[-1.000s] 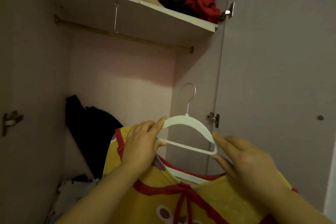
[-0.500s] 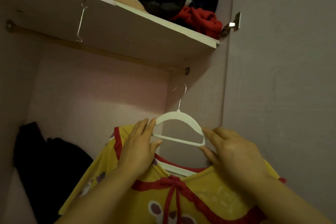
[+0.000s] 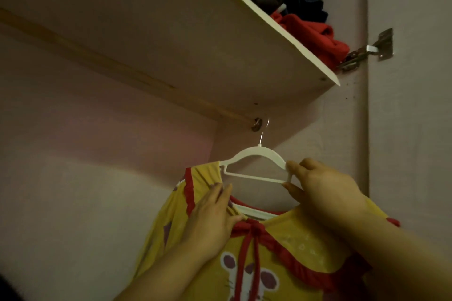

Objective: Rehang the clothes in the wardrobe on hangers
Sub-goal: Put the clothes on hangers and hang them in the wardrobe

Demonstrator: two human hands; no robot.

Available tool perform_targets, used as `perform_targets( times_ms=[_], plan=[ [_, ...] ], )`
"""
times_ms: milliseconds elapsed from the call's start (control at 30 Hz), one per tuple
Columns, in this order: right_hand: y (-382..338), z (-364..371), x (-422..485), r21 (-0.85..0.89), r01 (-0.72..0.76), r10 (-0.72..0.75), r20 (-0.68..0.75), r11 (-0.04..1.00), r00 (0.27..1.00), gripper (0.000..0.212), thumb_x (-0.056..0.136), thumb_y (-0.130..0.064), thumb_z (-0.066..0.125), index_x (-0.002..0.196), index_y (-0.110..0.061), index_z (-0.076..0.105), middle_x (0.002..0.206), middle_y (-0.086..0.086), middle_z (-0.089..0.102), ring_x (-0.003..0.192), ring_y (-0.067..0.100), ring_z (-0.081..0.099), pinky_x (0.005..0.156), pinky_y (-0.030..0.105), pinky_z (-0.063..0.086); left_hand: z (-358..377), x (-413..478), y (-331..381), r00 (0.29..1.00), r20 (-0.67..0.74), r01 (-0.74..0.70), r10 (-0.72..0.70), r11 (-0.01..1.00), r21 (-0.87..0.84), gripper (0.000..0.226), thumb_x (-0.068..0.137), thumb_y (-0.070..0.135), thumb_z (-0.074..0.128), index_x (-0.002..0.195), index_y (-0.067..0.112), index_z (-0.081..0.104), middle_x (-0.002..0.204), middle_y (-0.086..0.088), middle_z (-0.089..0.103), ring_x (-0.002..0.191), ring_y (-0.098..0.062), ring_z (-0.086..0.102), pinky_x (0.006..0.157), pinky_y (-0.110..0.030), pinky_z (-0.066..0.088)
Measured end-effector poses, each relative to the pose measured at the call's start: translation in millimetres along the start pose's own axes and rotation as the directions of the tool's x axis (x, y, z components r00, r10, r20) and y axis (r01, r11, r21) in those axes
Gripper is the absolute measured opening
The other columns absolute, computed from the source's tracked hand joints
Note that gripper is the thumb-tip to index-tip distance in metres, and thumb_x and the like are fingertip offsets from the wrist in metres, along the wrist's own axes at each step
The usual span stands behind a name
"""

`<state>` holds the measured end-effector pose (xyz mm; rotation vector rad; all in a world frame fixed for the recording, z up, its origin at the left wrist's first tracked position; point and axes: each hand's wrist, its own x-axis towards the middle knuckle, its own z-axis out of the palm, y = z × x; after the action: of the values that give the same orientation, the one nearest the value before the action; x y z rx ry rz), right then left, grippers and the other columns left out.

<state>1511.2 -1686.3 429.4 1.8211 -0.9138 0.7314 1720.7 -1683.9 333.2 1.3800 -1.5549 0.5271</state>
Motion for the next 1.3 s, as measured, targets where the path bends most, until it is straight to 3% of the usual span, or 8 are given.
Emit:
perform_targets(
  times_ms=[133,333,533,733,900,1033,1300],
  plan=[
    [2.5,22.1,47.6,-0.015,-0.066,0.066,0.004,0.998,0.998,0.043,0.095,-0.048,0.040,0.134,-0.029,0.041,0.115,-0.004,0.050,0.102,0.017,0.052,0.070,0.030,0.049,15.8,32.5,-24.5,1.000,0.015,-0.007,0.009,0.994,-0.105,0.067,0.094,0.043,0.045,0.149,0.023,0.013,0.156,0.008,0.010,0.142,-0.008,0.012,0.110,-0.018,0.014],
    [-3.6,52.5,106.4,-0.030,-0.141,0.141,0.028,0.990,0.990,0.038,0.094,-0.044,0.045,0.127,-0.025,0.049,0.112,0.001,0.051,0.098,0.021,0.056,0.065,0.031,0.046,29.8,58.2,-57.3,1.000,-0.014,-0.006,0.006,0.998,-0.061,0.062,0.093,0.043,0.049,0.146,0.026,0.022,0.152,0.008,0.021,0.138,-0.011,0.021,0.111,-0.025,0.020],
    [-27.2,82.3,124.0,0.030,-0.199,0.195,0.108,0.980,0.975,0.038,0.094,-0.042,0.048,0.125,-0.022,0.052,0.115,0.004,0.051,0.103,0.024,0.055,0.078,0.037,0.053,26.1,58.2,-88.0,1.000,-0.023,-0.009,0.009,1.000,0.005,0.057,0.092,0.045,0.047,0.143,0.030,0.027,0.145,0.008,0.030,0.132,-0.013,0.031,0.108,-0.029,0.028],
    [-43.2,101.9,100.8,0.053,-0.260,0.252,0.128,0.964,0.959,0.031,0.097,-0.032,0.044,0.127,-0.024,0.049,0.114,0.003,0.050,0.107,0.024,0.052,0.074,0.034,0.047,18.4,37.1,-105.7,1.000,0.014,-0.014,0.013,0.997,0.069,0.057,0.092,0.044,0.047,0.143,0.026,0.028,0.141,0.005,0.036,0.128,-0.014,0.034,0.103,-0.027,0.030],
    [-50.4,98.8,75.2,-0.042,-0.228,0.232,0.112,0.973,0.966,0.046,0.095,-0.033,0.040,0.140,-0.024,0.034,0.142,0.003,0.039,0.127,0.024,0.038,0.103,0.037,0.032,12.6,11.4,-100.4,0.996,0.089,0.000,-0.011,0.993,0.118,0.059,0.093,0.043,0.047,0.145,0.025,0.025,0.143,0.004,0.035,0.129,-0.015,0.034,0.102,-0.029,0.030],
    [-65.9,84.9,35.9,-0.115,-0.131,0.149,0.163,0.985,0.975,0.046,0.089,-0.034,0.043,0.134,-0.026,0.042,0.145,0.004,0.034,0.134,0.028,0.025,0.110,0.043,0.020,-1.5,-14.9,-82.8,0.990,0.133,0.030,-0.047,0.991,0.130,0.059,0.092,0.043,0.050,0.144,0.024,0.028,0.138,0.000,0.040,0.125,-0.020,0.039,0.101,-0.033,0.033],
    [-104.8,26.7,-94.7,0.147,-0.062,0.009,0.336,0.987,0.942,0.039,0.092,-0.028,0.040,0.131,-0.026,0.045,0.133,0.001,0.044,0.125,0.024,0.038,0.106,0.037,0.025,-47.9,-107.6,-16.1,0.956,0.254,0.080,-0.148,0.962,0.260,0.050,0.092,0.040,0.049,0.135,0.018,0.040,0.134,-0.005,0.044,0.121,-0.025,0.042,0.097,-0.036,0.037]
  ],
)
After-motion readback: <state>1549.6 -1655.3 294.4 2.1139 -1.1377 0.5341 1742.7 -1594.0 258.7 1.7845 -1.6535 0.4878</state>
